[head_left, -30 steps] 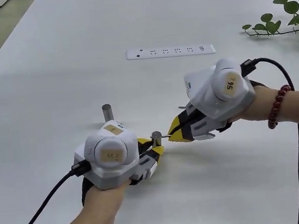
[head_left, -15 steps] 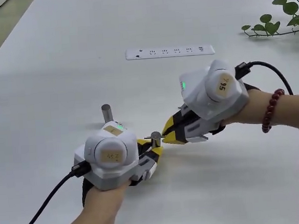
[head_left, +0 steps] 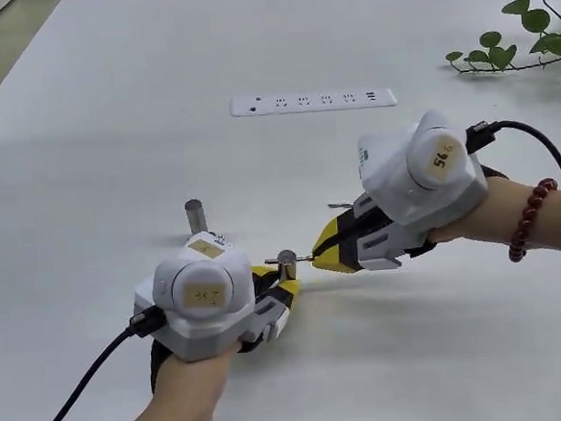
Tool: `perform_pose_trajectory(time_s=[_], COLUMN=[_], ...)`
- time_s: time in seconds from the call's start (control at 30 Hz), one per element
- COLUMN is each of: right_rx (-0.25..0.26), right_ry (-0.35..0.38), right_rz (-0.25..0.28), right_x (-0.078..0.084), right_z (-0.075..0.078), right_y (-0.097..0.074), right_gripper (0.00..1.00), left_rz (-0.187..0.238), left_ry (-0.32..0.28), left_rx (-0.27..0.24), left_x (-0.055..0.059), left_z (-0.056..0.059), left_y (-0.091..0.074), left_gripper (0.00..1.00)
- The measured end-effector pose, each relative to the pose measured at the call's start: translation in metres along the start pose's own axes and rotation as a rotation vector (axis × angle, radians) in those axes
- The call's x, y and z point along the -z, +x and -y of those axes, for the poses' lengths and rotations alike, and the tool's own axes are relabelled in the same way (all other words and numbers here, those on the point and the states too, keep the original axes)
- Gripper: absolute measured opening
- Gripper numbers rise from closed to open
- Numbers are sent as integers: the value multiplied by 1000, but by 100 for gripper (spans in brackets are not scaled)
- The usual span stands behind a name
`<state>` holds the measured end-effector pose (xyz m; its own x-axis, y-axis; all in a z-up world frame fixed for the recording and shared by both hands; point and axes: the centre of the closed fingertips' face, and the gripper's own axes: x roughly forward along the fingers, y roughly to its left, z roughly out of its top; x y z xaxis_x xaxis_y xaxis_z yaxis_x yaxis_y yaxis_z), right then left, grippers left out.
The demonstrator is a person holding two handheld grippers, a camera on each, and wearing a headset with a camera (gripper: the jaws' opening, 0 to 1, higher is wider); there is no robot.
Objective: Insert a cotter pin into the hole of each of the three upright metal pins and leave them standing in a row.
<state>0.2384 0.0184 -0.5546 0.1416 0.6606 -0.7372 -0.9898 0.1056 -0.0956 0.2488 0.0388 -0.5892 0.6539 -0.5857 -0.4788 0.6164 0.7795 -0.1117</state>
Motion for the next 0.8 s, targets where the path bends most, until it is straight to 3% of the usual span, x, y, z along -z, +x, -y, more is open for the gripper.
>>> perform_pose_trajectory(time_s=[0.8], right_rx=[1], right_ry=[-41], right_rz=[-2], right_x=[-8], right_z=[-1], right_y=[13], right_gripper=[0], left_rz=[-5], left_ry=[-18], left_rx=[-8], left_x=[2], left_z=[-1], left_y=[-1], left_gripper=[11])
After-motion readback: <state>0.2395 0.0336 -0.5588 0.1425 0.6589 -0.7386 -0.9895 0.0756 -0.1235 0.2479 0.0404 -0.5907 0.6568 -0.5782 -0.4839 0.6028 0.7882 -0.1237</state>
